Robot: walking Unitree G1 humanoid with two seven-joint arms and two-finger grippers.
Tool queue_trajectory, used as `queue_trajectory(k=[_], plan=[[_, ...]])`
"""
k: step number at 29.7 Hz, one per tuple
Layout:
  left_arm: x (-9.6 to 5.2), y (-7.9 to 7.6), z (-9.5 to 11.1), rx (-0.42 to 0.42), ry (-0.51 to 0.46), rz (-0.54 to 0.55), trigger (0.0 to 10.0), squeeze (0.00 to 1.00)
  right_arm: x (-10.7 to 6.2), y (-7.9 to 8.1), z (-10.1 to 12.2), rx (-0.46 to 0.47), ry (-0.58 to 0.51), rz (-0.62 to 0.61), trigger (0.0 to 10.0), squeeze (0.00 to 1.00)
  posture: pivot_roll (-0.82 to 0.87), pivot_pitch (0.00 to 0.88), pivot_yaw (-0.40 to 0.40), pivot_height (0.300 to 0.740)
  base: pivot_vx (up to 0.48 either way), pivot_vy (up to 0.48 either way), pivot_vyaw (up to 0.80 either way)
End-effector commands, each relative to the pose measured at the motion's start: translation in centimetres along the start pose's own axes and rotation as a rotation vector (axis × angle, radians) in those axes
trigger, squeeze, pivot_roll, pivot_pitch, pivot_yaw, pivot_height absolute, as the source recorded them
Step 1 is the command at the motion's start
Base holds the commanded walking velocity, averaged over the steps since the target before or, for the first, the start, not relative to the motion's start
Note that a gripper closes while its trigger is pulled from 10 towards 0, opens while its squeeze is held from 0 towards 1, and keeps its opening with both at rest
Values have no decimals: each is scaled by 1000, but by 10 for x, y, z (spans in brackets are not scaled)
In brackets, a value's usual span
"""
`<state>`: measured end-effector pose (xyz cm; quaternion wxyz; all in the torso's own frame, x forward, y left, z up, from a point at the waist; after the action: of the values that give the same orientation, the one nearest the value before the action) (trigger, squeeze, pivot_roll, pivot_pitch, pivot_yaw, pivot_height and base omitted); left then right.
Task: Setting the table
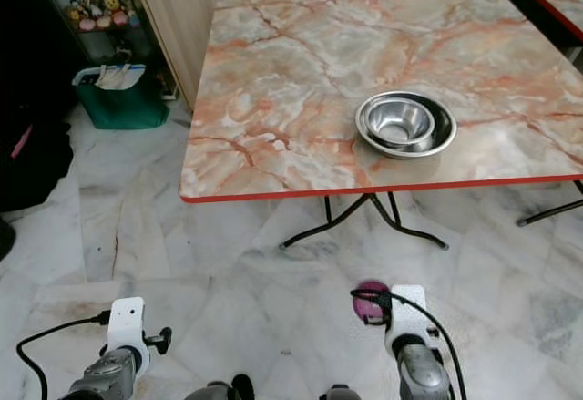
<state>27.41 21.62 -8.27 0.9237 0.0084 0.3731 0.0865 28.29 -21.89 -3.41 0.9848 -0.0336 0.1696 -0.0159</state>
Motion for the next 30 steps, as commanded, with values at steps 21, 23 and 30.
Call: queue_trajectory(k=[21, 23, 30], plan=[[-2, 7, -11, 12, 26, 17, 10000, 0, -40, 21, 129, -39, -430, 62, 10000, 0, -113, 148, 70, 740, 0, 0, 0], [-2, 8, -10, 14, 25, 19, 10000, 0, -37, 23, 151, -34, -477, 57, 10000, 0, -115, 149, 71, 740, 0, 0, 0], [-1, 8, -7, 8, 13, 23, 10000, 0, -21, 32, 214, 12, -594, 67, 10000, 0, -116, 160, 78, 740, 0, 0, 0]])
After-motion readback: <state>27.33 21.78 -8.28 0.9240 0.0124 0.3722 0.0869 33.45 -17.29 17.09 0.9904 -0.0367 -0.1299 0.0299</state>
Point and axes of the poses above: a point about 5 cm out from each wrist's last joint towards the gripper, its own x axis pointing out of the wrist towards the gripper, its own z axis along the axis of the wrist's last joint, y = z × x, the point moved 5 cm from there along x, pointing out of the wrist towards the gripper, and after that the axes turned 2 degrees about x, right-handed, at the moved point
